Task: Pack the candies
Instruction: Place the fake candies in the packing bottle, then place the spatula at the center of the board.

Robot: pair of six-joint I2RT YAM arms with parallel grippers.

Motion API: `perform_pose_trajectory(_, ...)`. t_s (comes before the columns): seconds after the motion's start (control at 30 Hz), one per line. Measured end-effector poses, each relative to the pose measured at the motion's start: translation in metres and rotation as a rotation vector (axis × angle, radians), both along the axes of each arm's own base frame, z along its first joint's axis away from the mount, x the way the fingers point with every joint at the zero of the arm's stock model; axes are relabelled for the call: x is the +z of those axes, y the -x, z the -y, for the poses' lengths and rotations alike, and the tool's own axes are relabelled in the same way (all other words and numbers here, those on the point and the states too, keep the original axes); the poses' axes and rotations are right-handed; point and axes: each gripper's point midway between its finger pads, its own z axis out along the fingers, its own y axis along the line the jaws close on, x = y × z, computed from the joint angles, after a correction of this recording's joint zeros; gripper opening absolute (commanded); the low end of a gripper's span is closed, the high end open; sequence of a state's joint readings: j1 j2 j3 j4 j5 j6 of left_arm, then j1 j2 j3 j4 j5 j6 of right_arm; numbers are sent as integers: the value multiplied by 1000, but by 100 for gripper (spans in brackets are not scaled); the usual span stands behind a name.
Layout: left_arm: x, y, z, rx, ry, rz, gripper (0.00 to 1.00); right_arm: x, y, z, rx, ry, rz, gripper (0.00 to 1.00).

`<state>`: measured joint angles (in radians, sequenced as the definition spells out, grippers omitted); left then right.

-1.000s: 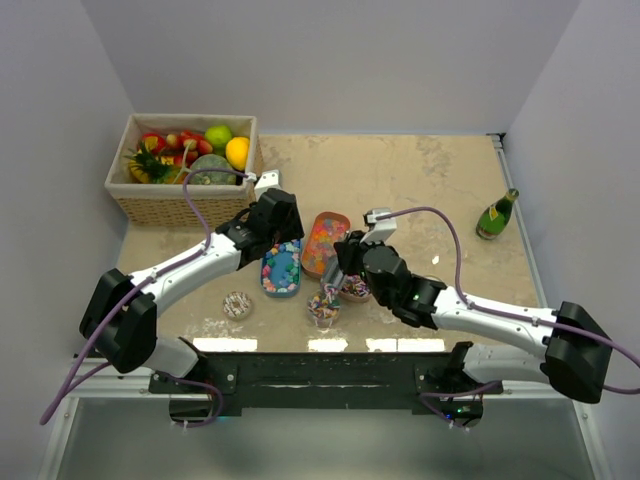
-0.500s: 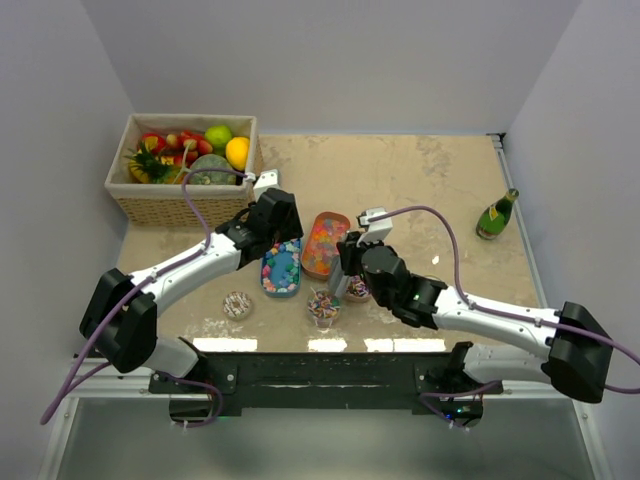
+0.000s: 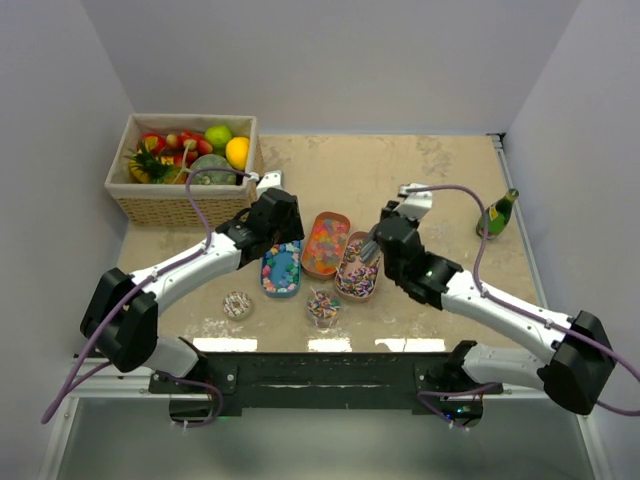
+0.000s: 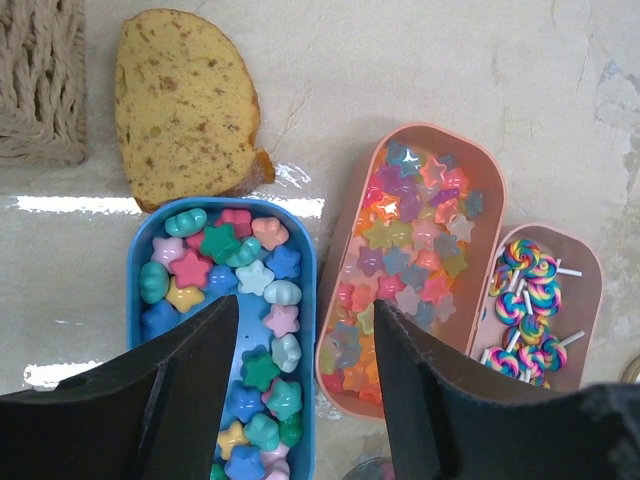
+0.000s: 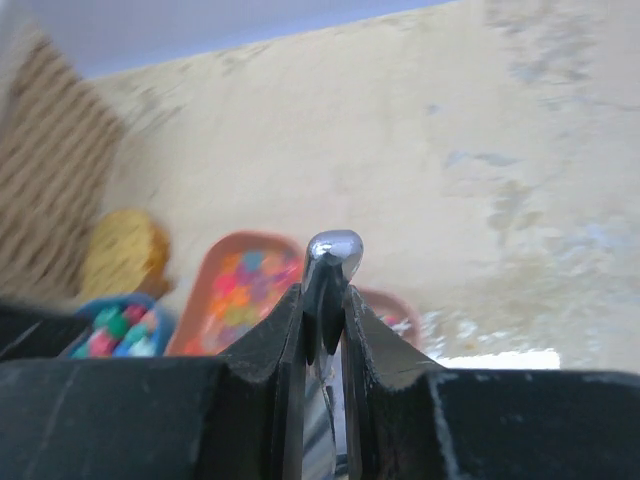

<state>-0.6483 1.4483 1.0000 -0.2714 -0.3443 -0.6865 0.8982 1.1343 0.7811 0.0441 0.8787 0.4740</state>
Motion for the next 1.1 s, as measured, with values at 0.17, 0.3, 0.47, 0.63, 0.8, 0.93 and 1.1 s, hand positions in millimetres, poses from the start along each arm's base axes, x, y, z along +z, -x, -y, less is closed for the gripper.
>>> perform_pose_trajectory(0.17, -2, 2, 4, -21, 8, -12, 61, -2, -43, 89, -312, 15, -26, 1)
perform_pose_trajectory(0.3, -2, 3, 6, -36, 11, -15, 61, -3, -65, 116, -416, 13, -29, 9)
perform_pose_trajectory(0.47, -4, 4, 9, -55, 15, -24, 61, -26, -113, 114, -467, 44, -70, 5)
perform_pose_trajectory(0.63, -5, 5, 12, -67, 26, -26, 61, -66, -159, 105, -458, 63, -142, 4)
perform_pose_trajectory(0.8, -10, 8, 11, -73, 25, -38, 61, -101, -179, 105, -438, 69, -207, 6)
perform_pose_trajectory(0.93, -10, 8, 11, -73, 26, -37, 62, -108, -196, 99, -427, 59, -219, 21)
perform_pose_trajectory(1.1, -6, 8, 10, -70, 28, -28, 63, -114, -196, 97, -422, 45, -237, 43)
